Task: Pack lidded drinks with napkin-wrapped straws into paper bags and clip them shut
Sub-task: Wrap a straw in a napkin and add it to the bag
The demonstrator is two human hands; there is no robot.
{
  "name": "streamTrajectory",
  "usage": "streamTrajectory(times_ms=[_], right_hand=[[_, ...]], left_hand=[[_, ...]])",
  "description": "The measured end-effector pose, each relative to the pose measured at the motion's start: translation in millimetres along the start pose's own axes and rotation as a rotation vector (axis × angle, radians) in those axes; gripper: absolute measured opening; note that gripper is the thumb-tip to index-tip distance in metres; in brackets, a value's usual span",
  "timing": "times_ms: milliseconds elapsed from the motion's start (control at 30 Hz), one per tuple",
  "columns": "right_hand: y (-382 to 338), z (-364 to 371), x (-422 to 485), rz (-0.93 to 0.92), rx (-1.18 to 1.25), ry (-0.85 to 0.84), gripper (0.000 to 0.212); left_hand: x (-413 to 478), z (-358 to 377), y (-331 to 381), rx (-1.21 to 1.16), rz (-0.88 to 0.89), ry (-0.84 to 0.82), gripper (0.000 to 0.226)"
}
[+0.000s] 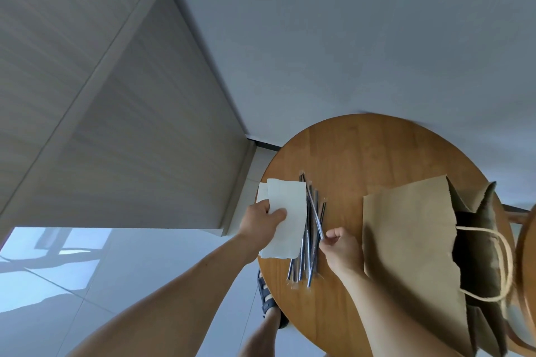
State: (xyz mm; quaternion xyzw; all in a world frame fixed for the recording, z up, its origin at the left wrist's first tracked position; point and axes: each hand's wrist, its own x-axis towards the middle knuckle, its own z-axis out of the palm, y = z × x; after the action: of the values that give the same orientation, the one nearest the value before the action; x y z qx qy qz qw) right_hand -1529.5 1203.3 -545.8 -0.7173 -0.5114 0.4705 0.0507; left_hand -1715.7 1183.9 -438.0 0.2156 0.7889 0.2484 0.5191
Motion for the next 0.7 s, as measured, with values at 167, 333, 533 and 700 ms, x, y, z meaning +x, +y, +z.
streamTrajectory(times_ms=[167,333,533,700], right_hand=[[4.0,4.7,0.4,-0.043,-0.011,-0.027,0.021],[-24.4,-15.7,-28.9,-0.178,0.219,-0.002,0.015],[-84.3,-48.2,-84.0,-0.413,0.408,-0.139,0.012],[-107.6,-71.5,-101.7,-0.427,0.369,-0.137,0.009]], left_hand=[[0.5,-0.8,-3.2,-0.015,-0.009,0.008,0.008],[-1.2,-6.2,6.7,-0.052,0.025,0.048,0.006],[-21.3,-18.7,56.2,-0.192,0.124,0.019,0.02],[-44.0,-23.3,86.6,-0.292,0.155,-0.044,0.017]])
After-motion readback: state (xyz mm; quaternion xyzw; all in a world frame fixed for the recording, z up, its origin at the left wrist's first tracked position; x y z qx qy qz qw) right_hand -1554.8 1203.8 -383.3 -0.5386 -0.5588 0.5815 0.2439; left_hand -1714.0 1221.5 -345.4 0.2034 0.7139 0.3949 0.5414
